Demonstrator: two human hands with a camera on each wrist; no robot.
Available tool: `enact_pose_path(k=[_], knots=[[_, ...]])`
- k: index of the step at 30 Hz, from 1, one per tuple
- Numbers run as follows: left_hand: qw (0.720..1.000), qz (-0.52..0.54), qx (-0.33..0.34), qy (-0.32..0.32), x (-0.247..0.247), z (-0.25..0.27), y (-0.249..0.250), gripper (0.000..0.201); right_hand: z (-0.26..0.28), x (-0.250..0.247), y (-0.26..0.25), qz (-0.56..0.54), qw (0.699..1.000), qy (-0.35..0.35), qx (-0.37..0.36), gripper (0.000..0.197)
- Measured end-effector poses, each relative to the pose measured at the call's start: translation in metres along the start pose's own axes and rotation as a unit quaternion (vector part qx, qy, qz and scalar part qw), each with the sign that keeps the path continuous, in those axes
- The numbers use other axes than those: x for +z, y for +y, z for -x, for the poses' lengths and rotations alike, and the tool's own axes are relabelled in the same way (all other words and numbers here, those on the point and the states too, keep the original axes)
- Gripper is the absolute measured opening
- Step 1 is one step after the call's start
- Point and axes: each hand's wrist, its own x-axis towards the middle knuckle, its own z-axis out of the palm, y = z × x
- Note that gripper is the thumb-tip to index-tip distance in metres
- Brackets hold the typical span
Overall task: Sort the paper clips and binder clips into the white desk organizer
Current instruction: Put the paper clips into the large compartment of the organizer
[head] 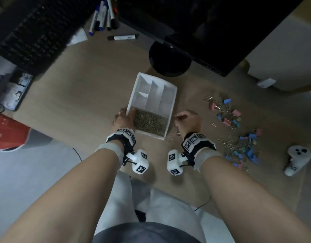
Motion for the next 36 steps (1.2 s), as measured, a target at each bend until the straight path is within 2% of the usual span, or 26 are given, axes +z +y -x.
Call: enact_pose_path(k=[1, 4, 5, 7, 9, 11, 12, 13, 15, 17, 19, 23, 26, 29, 32, 36], knots=[[1.000, 0.005, -0.005, -0.001, 0.001, 0.003, 0.000, 0.054, 0.002, -0.001, -0.009, -0.025, 0.999, -0.025, -0.024, 0.012], [0.999, 0.022, -0.019, -0.017, 0.000, 0.007, 0.001, 0.057, 0.014, 0.002, -0.038, -0.039, 0.981, -0.175, -0.069, 0.015], [0.999, 0.024, -0.027, -0.027, -0.001, 0.006, 0.003, 0.057, 0.017, 0.005, -0.043, -0.035, 0.975, -0.205, -0.077, 0.015], [0.998, 0.020, -0.038, -0.043, -0.003, 0.005, 0.006, 0.055, 0.018, 0.010, -0.043, -0.028, 0.981, -0.175, -0.079, 0.011], [0.998, 0.015, -0.039, -0.046, -0.004, 0.004, 0.007, 0.054, 0.014, 0.010, -0.032, -0.007, 0.994, -0.083, -0.071, 0.007], [0.999, 0.010, -0.033, -0.037, -0.006, 0.004, 0.007, 0.055, 0.001, 0.007, -0.015, 0.042, 0.999, -0.001, -0.032, 0.009], [0.999, 0.008, -0.030, -0.032, -0.007, 0.002, 0.008, 0.055, -0.005, 0.006, -0.005, 0.088, 0.996, 0.018, 0.000, 0.018], [0.999, 0.006, -0.029, -0.027, -0.008, 0.001, 0.007, 0.053, -0.009, 0.003, 0.005, 0.133, 0.990, 0.008, 0.041, 0.034], [1.000, -0.005, -0.020, -0.020, -0.010, -0.008, 0.005, 0.055, -0.016, 0.002, 0.022, 0.157, 0.979, -0.045, 0.122, 0.067], [1.000, -0.008, -0.005, -0.018, -0.014, -0.017, 0.003, 0.058, -0.022, 0.009, 0.035, 0.187, 0.972, -0.102, 0.103, 0.075], [1.000, -0.009, 0.009, -0.026, -0.018, -0.025, 0.003, 0.060, -0.022, 0.021, 0.041, 0.220, 0.966, -0.123, 0.059, 0.073], [0.997, -0.041, 0.014, -0.060, -0.025, -0.032, 0.003, 0.065, 0.006, 0.038, 0.023, 0.192, 0.974, -0.112, 0.031, 0.058], [0.996, -0.045, 0.026, -0.078, -0.028, -0.033, 0.005, 0.068, 0.022, 0.036, 0.006, 0.178, 0.980, -0.063, 0.061, 0.058], [0.994, -0.061, 0.038, -0.082, -0.033, -0.038, 0.005, 0.067, 0.011, 0.035, -0.009, 0.211, 0.975, -0.018, 0.073, 0.060], [0.994, -0.070, 0.052, -0.066, -0.037, -0.042, 0.002, 0.066, 0.000, 0.043, -0.014, 0.213, 0.974, -0.028, 0.076, 0.053], [0.994, -0.080, 0.050, -0.053, -0.036, -0.043, -0.003, 0.068, 0.017, 0.052, -0.008, 0.272, 0.958, -0.065, 0.066, 0.036]])
